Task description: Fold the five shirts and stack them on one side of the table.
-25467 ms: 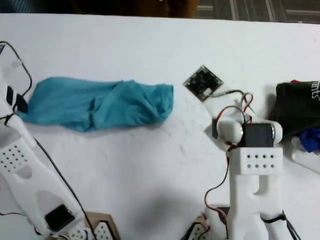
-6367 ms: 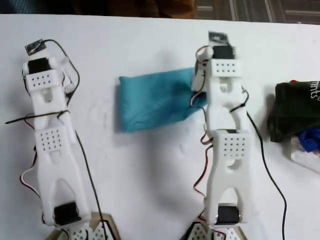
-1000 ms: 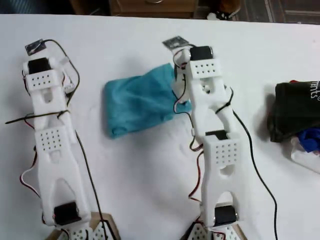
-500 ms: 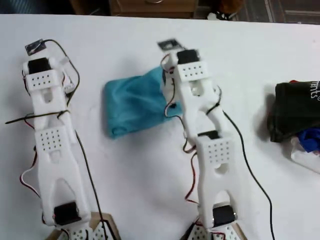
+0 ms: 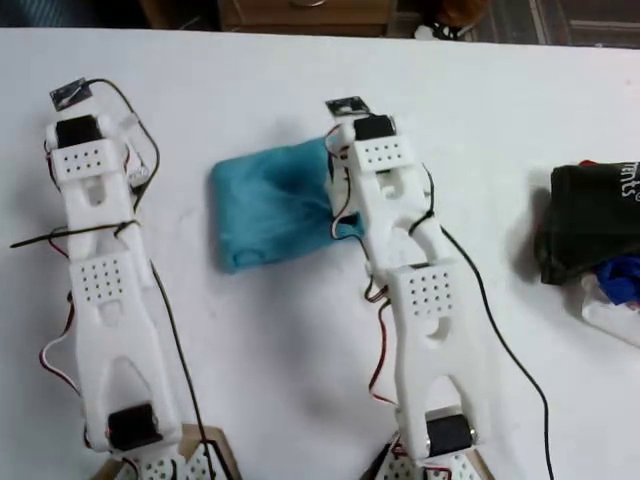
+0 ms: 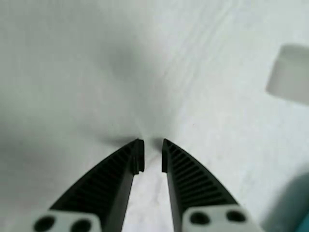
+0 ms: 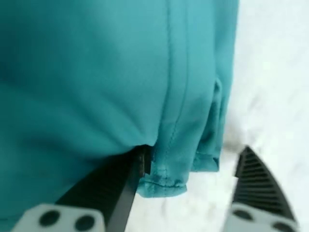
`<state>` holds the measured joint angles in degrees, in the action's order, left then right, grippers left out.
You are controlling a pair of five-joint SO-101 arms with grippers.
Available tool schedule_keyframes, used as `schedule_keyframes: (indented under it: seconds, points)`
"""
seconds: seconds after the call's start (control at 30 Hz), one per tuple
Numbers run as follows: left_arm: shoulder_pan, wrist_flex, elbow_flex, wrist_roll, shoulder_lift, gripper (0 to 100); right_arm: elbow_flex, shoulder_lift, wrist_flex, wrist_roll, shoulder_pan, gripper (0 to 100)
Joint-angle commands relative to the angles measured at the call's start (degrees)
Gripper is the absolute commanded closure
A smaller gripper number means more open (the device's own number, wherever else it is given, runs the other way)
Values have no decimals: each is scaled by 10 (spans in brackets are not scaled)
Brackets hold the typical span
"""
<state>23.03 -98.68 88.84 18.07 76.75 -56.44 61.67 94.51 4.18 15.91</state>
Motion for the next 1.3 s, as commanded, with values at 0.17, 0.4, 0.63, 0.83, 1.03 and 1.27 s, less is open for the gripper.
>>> schedule_keyframes:
  seconds: [0.17, 0.4, 0.63, 0.83, 1.03, 1.27]
  points:
    - [-10, 6, 13, -7, -4, 913, -43, 23, -3, -30, 4, 978]
    - [-10, 6, 13, -7, -4, 913, -72, 11, 11, -26, -11, 979]
    - [-10, 6, 13, -7, -4, 913, -206, -15, 69, -24, -66, 979]
    - [-10, 6, 13, -7, -4, 913, -228, -71, 69, 19, -93, 980]
    - [-10, 6, 13, -7, -4, 913, -198, -87, 69, 16, -76, 980]
    - [-10, 6, 13, -7, -4, 913, -117, -85, 69, 15, -34, 980]
